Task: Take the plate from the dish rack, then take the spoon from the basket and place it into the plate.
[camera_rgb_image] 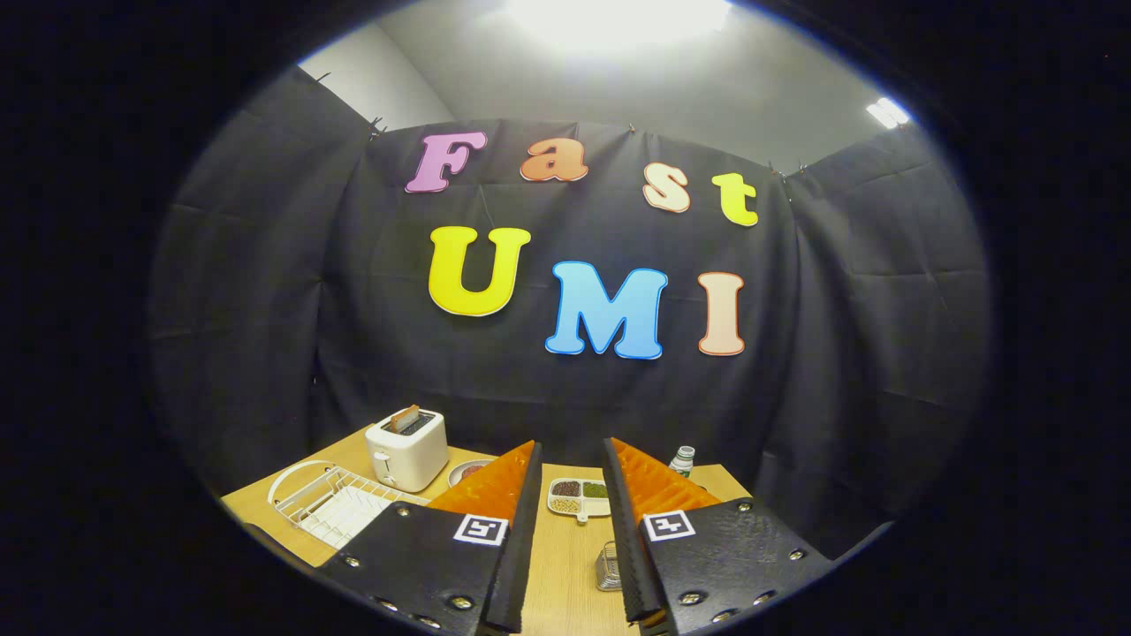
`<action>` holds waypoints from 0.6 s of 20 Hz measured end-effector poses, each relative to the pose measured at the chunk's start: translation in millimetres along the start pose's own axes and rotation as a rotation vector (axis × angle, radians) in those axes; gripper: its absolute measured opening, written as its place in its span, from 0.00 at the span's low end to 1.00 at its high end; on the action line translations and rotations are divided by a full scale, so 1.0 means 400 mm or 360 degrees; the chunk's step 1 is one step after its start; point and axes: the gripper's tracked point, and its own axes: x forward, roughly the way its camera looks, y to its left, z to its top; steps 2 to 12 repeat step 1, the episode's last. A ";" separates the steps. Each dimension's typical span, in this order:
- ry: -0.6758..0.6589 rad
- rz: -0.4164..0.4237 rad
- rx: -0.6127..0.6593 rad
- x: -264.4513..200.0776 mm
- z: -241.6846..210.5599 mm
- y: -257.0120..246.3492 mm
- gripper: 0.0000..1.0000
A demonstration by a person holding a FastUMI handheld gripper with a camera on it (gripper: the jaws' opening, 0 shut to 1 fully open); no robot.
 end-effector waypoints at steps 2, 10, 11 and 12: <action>0.0001 -0.0002 0.0002 0.004 -0.003 -0.009 0.42; 0.0001 -0.0002 0.0002 0.004 -0.003 -0.009 0.42; 0.0001 -0.0002 0.0002 0.004 -0.003 -0.009 0.42; 0.0001 -0.0002 0.0002 0.004 -0.003 -0.009 0.42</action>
